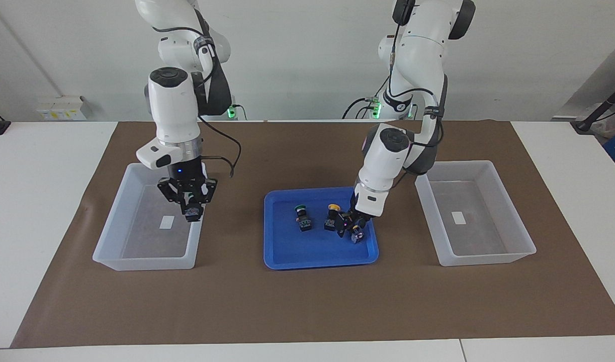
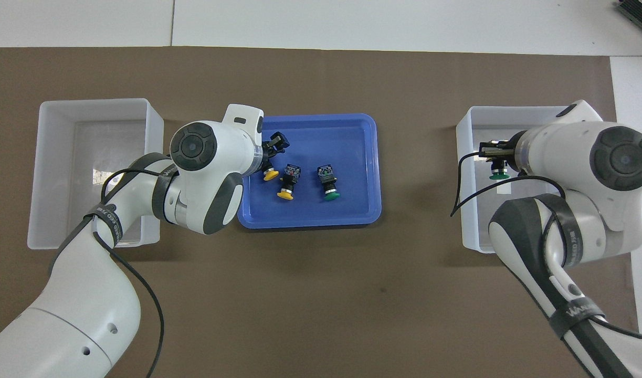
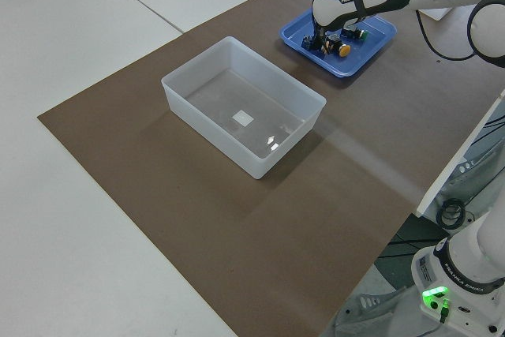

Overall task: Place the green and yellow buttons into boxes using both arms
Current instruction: 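Carry the green button into the bin while the left gripper grasps a yellow button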

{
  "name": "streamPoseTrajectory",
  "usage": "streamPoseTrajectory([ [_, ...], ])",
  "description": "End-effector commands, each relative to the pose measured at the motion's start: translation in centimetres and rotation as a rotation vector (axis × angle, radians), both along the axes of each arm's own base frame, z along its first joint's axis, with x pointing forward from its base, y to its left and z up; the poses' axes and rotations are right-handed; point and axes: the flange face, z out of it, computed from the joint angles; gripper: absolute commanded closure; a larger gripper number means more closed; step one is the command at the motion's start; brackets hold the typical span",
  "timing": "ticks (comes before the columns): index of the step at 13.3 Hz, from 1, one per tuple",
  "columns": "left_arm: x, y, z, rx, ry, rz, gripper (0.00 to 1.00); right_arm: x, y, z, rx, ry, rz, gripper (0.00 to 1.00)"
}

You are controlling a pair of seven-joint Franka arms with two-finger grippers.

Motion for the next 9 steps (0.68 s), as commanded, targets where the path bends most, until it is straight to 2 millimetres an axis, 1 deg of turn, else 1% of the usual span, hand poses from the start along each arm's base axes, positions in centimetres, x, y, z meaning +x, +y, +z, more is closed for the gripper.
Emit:
streamPoseTrajectory([
  [1,-0.8,-0.4,-0.6,-0.009,-0.012,0.016,0.24,-1.0,-3.3,-2.2,-0.021,0.048,0.009,1.00],
  [3,-1.0,-0.4,-0.8,-0.006,-0.007,0.015,0.31,-1.9,-6.2,-4.2,-0.018,0.084,0.011,1.00],
  [4,-1.1,-0.4,-0.9,-0.005,-0.004,0.015,0.37,-2.0,-6.9,-5.0,0.003,0.085,0.006,1.00],
  [7,-1.2,-0.4,-1.0,-0.003,-0.003,0.010,0.66,-3.0,-7.9,-8.3,0.019,0.127,0.010,1.00],
  [8,-1.2,-0.4,-1.0,-0.002,-0.002,0.010,0.74,-3.5,-8.1,-9.4,0.022,0.139,0.011,1.00],
  [9,-1.1,-0.3,-1.0,-0.002,-0.001,0.010,0.82,-3.8,-8.5,-9.9,0.024,0.148,0.001,1.00],
])
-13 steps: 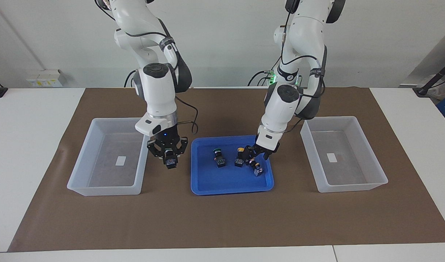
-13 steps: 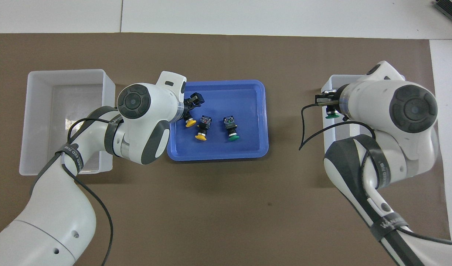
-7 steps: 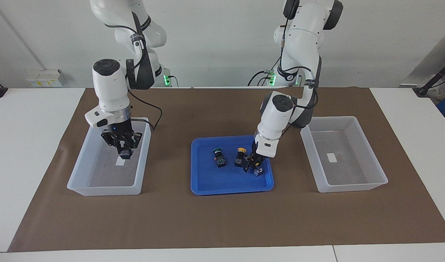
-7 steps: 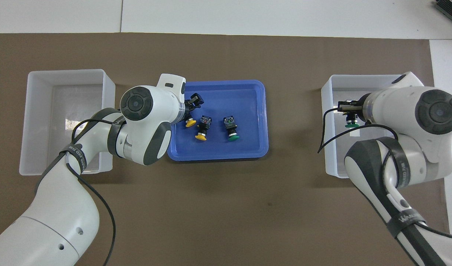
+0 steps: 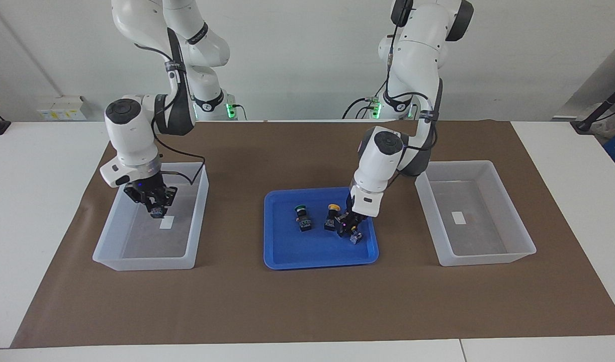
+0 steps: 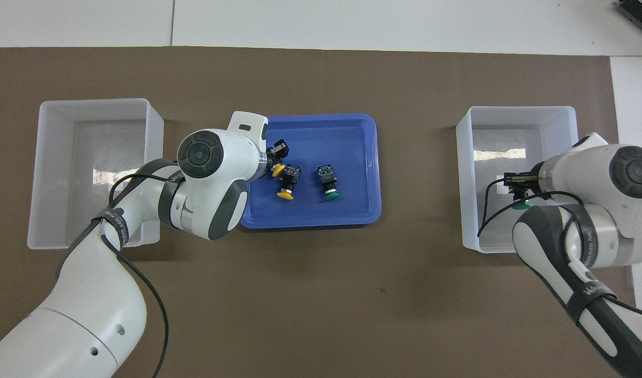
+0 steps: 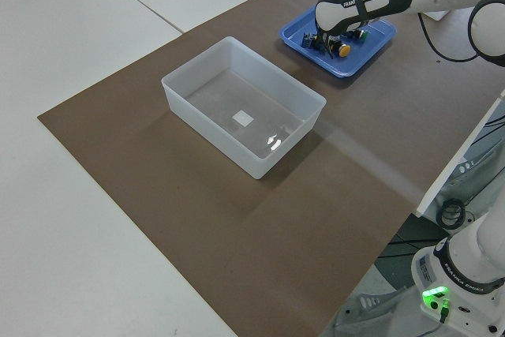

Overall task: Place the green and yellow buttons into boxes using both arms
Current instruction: 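Release the green button in the bin while the left gripper lifts the yellow button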

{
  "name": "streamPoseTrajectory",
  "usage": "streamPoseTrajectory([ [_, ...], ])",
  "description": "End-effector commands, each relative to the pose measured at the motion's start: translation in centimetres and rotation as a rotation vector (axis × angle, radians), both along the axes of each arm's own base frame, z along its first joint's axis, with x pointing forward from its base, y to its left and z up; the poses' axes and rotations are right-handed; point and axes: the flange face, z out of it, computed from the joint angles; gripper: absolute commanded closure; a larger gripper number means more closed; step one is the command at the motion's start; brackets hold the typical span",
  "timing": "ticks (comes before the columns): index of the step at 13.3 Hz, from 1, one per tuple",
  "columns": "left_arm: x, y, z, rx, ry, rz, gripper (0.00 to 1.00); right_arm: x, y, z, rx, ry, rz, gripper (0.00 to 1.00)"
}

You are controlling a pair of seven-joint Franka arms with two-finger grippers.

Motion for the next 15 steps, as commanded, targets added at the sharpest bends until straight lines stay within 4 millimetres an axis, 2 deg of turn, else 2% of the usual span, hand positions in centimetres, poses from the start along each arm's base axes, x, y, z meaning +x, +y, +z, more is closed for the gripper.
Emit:
streamPoseTrajectory([
  [1,-0.4,0.2,-0.2,-0.002,-0.005,0.011,0.92,-0.8,-0.8,-1.2,0.018,0.005,0.001,0.74],
  [2,-0.4,0.2,-0.2,0.000,-0.004,0.009,1.00,-0.7,-0.6,-1.1,0.017,0.004,0.008,0.01],
  [5,0.0,0.0,0.4,0.001,-0.014,0.002,1.00,-0.3,0.2,0.0,0.015,-0.006,0.012,0.00],
  [7,1.1,-0.5,2.7,0.009,0.004,-0.007,1.00,1.0,0.5,3.2,0.004,0.010,0.009,0.00],
  [8,2.1,-0.9,3.8,0.031,0.027,-0.021,1.00,2.0,1.5,5.4,-0.001,0.020,0.020,0.00],
  [10,3.8,-1.3,7.3,0.047,0.056,-0.030,1.00,3.3,2.1,8.9,0.047,0.016,-0.010,0.00],
  [11,4.3,-0.8,8.9,0.055,0.068,-0.027,1.00,3.7,2.2,10.0,0.056,0.013,-0.011,0.00],
  [12,4.8,0.5,10.0,0.066,0.085,-0.016,1.00,4.0,2.7,11.2,0.057,0.009,-0.004,0.00],
  [13,5.6,2.8,11.2,0.075,0.105,0.003,1.00,4.3,3.4,12.2,0.059,-0.002,0.008,0.00],
  [15,6.9,7.1,14.2,0.100,0.140,-0.062,1.00,4.9,6.8,13.3,0.113,-0.017,0.034,0.00],
])
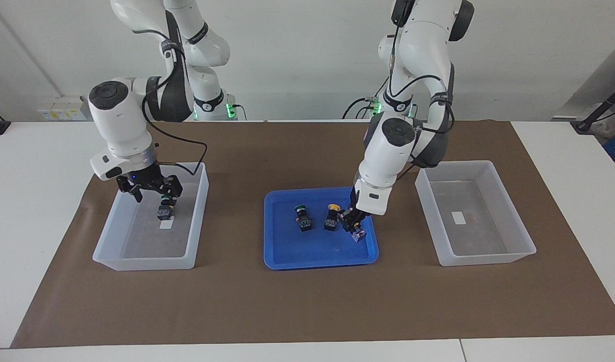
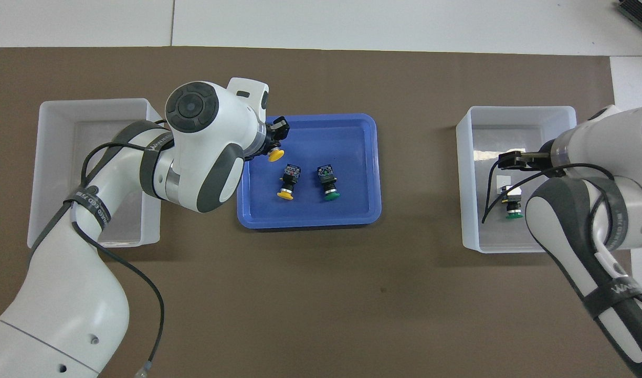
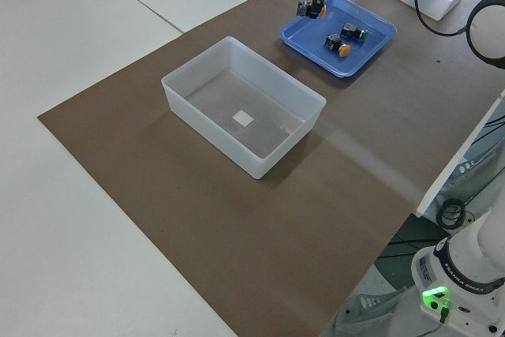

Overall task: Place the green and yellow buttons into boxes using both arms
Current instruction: 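Release the green button in the bin while the left gripper lifts the yellow button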

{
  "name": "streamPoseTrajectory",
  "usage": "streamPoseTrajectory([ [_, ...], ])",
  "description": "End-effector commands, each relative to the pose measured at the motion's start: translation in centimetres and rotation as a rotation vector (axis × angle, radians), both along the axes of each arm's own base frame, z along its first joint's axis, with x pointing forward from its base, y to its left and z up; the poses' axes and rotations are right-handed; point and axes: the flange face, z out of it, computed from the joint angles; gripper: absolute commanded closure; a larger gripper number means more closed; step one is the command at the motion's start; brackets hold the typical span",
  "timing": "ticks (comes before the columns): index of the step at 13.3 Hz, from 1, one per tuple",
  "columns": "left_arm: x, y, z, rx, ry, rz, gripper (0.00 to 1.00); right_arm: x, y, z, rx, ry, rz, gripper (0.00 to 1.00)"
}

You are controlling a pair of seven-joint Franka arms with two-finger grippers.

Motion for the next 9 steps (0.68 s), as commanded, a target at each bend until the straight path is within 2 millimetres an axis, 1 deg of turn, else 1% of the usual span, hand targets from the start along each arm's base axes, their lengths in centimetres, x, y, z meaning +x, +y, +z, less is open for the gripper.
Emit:
streamPoseTrajectory([
  [1,1.8,6.0,3.5,0.038,0.053,-0.090,1.00,0.8,4.3,0.7,0.055,-0.011,0.069,0.00],
  [2,2.5,8.7,4.3,0.045,0.064,-0.137,1.00,1.1,6.6,0.6,0.060,-0.021,0.109,0.00],
  [3,3.0,11.7,4.4,0.052,0.081,-0.188,1.00,1.6,9.6,0.0,0.075,-0.037,0.145,0.00],
  [4,3.4,14.6,4.6,0.054,0.088,-0.237,1.00,2.1,12.6,-0.8,0.095,-0.048,0.135,0.00],
  [5,3.7,17.2,4.6,0.059,0.088,-0.285,1.00,2.5,14.9,-1.8,0.114,-0.054,0.112,0.00],
  [6,4.0,19.7,4.8,0.063,0.075,-0.336,1.00,2.8,16.8,-2.6,0.127,-0.065,0.115,0.00],
  [7,4.0,21.8,5.8,0.071,0.045,-0.385,1.00,3.0,18.7,-3.2,0.138,-0.071,0.137,0.00],
  [8,4.2,24.1,5.8,0.099,0.036,-0.444,1.00,3.1,20.8,-3.7,0.147,-0.076,0.153,0.00],
  [9,4.1,25.7,5.5,0.124,0.038,-0.506,1.00,2.8,22.5,-4.2,0.160,-0.093,0.125,0.00],
])
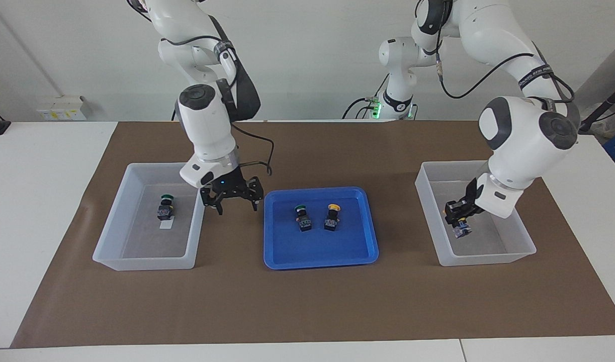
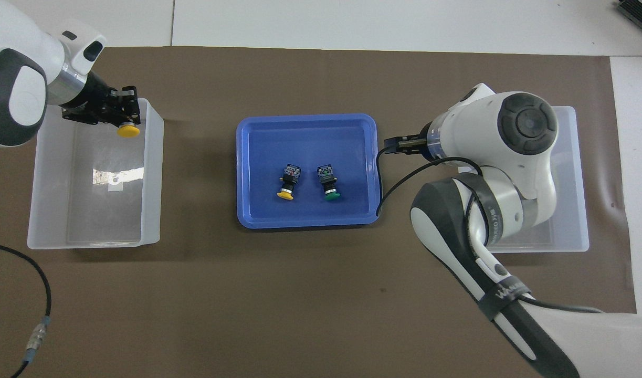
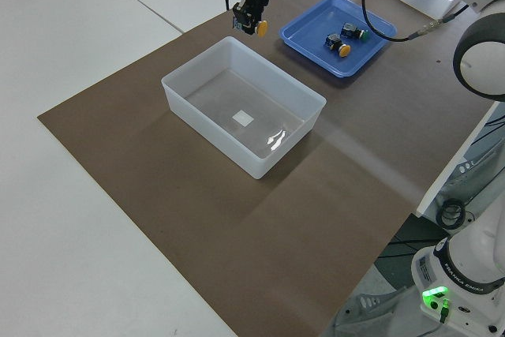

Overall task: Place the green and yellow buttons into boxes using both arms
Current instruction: 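Lower the yellow button into the bin while the right gripper grasps another green button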

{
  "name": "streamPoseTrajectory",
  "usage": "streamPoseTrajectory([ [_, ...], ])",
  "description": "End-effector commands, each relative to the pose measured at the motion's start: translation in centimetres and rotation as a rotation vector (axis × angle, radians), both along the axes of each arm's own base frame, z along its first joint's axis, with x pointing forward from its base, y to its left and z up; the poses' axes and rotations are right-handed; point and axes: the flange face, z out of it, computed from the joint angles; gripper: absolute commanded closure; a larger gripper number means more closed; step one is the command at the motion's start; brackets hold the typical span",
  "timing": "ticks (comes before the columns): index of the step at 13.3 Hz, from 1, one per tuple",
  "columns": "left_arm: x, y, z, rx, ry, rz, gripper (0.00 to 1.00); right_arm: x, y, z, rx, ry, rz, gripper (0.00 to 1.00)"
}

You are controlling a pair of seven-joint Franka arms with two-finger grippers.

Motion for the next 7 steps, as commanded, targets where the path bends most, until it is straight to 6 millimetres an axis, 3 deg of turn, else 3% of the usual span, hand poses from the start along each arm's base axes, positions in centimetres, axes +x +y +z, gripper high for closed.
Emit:
streamPoseTrajectory([
  [1,-1.1,3.4,0.3,0.058,-0.012,-0.150,1.00,0.7,2.9,-1.1,0.045,-0.026,-0.037,0.00],
  [5,-5.4,5.6,-7.1,0.074,-0.070,-0.154,1.00,-0.9,8.9,-6.0,0.083,-0.026,-0.002,0.00],
  [7,-6.3,5.7,-9.2,0.072,-0.046,-0.154,1.00,-2.1,12.0,-8.3,0.099,-0.022,0.013,0.00],
])
